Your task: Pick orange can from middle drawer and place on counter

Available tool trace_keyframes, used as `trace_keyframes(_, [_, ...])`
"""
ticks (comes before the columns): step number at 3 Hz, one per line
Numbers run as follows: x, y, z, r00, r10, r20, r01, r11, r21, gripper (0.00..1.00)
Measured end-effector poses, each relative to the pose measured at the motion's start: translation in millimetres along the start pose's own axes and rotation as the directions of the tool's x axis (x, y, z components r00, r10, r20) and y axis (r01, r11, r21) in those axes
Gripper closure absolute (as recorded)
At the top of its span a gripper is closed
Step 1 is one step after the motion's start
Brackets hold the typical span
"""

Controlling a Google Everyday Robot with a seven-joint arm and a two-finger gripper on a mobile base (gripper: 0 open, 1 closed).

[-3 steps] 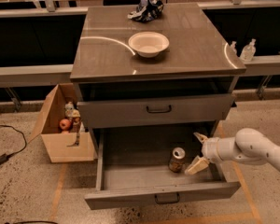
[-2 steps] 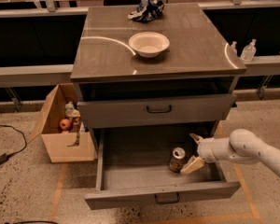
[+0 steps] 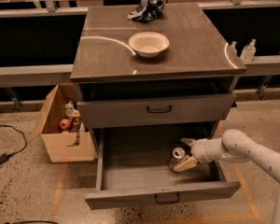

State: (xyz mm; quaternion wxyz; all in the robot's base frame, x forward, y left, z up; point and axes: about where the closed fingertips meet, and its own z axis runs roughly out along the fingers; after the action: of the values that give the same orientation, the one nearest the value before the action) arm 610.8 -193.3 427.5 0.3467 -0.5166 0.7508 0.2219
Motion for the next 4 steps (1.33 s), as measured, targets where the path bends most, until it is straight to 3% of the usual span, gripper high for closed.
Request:
trace_keyframes(1, [0.7,7.2,2.3,1.0,0.01,-0.004,-0.011,0.9997,-0.023,0.41])
trace_keyframes(2, [0.7,16.1,-11.9,0.999,0.044,-0.002,-0.044,0.999,-0.006,0.64])
trace_keyframes(3, [-24.5,29.2,-49.4,0.997,0.068,0.036,-0.07,0.9963,0.051,0.88])
trace_keyframes(4, [-66.6,47.5,-107.6,0.995,0.064,0.072,-0.073,0.9887,0.131,1.0])
